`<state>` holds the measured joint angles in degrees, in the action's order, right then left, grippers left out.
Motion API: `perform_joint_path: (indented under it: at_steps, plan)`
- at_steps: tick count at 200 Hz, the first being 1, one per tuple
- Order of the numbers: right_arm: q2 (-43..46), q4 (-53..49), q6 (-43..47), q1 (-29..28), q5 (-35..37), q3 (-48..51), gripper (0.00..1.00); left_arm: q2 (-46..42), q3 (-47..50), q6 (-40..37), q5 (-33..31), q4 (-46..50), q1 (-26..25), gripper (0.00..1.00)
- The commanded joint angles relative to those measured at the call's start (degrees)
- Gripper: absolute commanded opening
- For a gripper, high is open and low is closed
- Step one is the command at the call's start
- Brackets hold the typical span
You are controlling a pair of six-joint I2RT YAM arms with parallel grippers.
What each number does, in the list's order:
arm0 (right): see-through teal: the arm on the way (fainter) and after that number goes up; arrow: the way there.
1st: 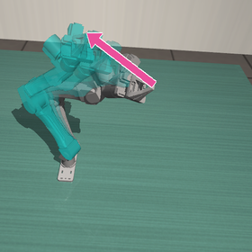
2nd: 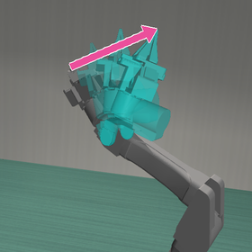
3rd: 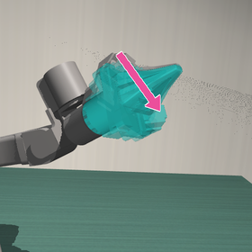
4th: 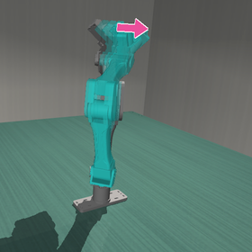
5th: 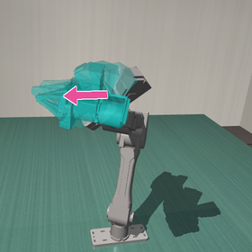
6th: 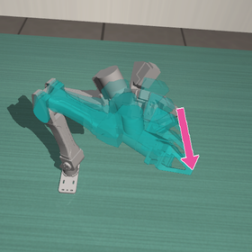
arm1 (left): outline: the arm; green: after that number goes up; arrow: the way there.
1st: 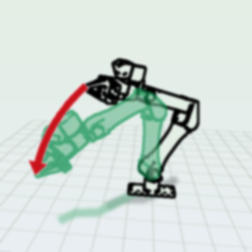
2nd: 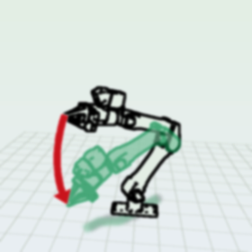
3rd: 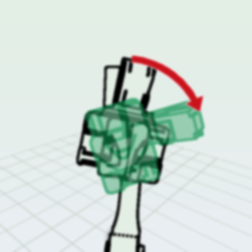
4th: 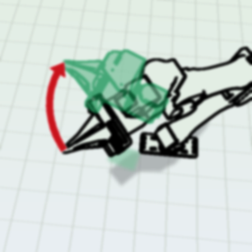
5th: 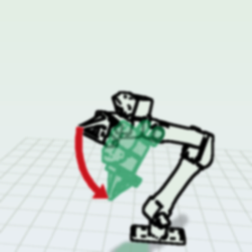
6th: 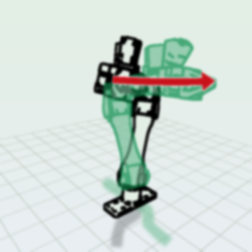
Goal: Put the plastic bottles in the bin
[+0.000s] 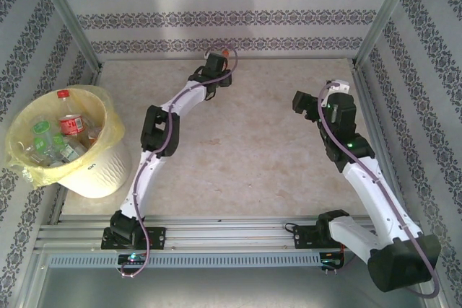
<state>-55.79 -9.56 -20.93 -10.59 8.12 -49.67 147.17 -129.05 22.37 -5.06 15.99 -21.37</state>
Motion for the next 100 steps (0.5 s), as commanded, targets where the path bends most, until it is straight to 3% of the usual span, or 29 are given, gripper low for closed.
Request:
perform_joint_path:
  at_steps: [1,50,100]
  plan:
    - [2.8,1.6,0.6,0.7,0.2,1.4,0.98,-10.6,9.6,1.3,0.8,-10.7,-0.5,0.53]
    - [4.9,3.9,-0.3,0.6,-2.6,2.8,0.98,-27.6,30.8,2.2,2.2,-16.2,-1.2,0.51]
    - [2.5,9.5,0.6,-1.0,-8.5,2.8,0.98,-45.2,44.7,3.2,3.3,-11.1,-1.9,0.48]
